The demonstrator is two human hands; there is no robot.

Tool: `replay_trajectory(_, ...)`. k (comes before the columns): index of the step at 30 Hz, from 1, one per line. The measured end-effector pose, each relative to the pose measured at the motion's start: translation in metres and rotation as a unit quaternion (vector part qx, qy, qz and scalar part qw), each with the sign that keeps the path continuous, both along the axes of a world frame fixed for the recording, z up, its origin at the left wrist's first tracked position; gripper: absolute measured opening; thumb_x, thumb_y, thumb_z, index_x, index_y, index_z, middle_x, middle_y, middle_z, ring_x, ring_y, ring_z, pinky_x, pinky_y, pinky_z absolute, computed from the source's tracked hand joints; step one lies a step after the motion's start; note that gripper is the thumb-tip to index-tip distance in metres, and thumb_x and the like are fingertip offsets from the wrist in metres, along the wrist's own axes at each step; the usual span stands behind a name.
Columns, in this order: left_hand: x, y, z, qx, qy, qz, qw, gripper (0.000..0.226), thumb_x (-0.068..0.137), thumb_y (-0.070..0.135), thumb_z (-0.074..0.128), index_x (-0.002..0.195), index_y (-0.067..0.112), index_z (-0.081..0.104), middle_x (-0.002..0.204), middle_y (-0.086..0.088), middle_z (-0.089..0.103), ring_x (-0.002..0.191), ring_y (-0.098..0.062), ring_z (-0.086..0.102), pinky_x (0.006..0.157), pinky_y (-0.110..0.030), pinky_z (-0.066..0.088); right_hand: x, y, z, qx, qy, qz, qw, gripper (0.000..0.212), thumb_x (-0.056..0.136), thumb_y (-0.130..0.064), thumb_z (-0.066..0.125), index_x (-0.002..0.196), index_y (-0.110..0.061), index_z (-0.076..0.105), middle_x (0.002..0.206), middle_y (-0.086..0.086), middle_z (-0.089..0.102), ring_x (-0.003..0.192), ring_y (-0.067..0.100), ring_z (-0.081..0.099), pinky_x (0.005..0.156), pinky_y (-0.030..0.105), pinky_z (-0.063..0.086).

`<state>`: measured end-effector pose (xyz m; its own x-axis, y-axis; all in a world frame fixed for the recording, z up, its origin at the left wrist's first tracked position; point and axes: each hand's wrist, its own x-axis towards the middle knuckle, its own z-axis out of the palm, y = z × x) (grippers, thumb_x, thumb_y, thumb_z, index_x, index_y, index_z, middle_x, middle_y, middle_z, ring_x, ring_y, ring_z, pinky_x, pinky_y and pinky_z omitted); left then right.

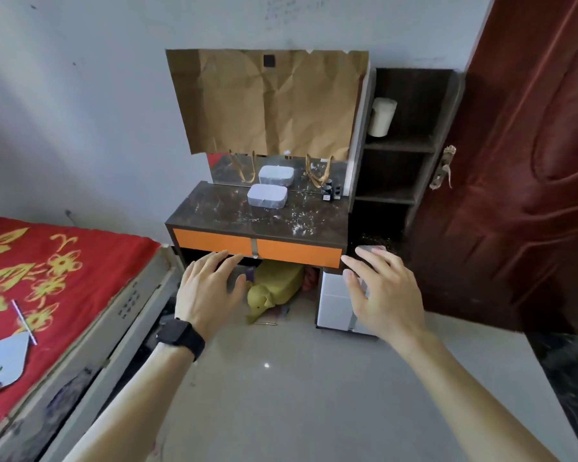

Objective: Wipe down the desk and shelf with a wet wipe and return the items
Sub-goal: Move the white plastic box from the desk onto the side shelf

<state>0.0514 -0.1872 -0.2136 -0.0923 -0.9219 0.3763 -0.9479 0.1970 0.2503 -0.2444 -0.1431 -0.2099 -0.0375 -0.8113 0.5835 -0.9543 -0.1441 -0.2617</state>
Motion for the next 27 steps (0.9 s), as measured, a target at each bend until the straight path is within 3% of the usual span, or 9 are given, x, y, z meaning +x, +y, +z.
replay_trajectory(6,0.020,-0.108,-0.002,0.019,-0.002,-0.028,0.999,0.053,0.088,0.051,0.036,0.130,0.030,0.060,0.134,0.002,0.060,0.128,-0.022,0.048,0.108,-0.042,0.036,0.029,-0.092,-0.005,0.023,-0.004,-0.034,0.999,0.037,0.094,-0.040,0.045,0.117,-0.029,0.072,0.126,-0.001,0.068,0.123,0.025,0.055,0.092,0.043,0.050)
replay_trajectory(19,0.025,-0.325,-0.049,0.043,-0.023,-0.055,0.997,0.040,0.089,0.039,0.057,0.127,0.027,0.063,0.131,-0.002,0.062,0.124,-0.027,0.054,0.105,-0.045,0.040,0.041,-0.299,-0.050,0.091,-0.032,-0.020,0.995,0.040,0.096,-0.042,0.042,0.124,-0.029,0.068,0.132,-0.002,0.065,0.128,0.024,0.050,0.101,0.043,0.047)
replay_trajectory(27,0.006,-0.438,-0.086,0.143,-0.027,-0.011,0.989,0.039,0.090,0.041,0.054,0.128,0.031,0.061,0.134,0.002,0.060,0.125,-0.025,0.053,0.106,-0.041,0.040,0.026,-0.428,-0.096,0.186,-0.023,0.024,0.982,0.040,0.095,-0.043,0.042,0.122,-0.029,0.069,0.130,-0.004,0.066,0.128,0.023,0.053,0.097,0.042,0.051)
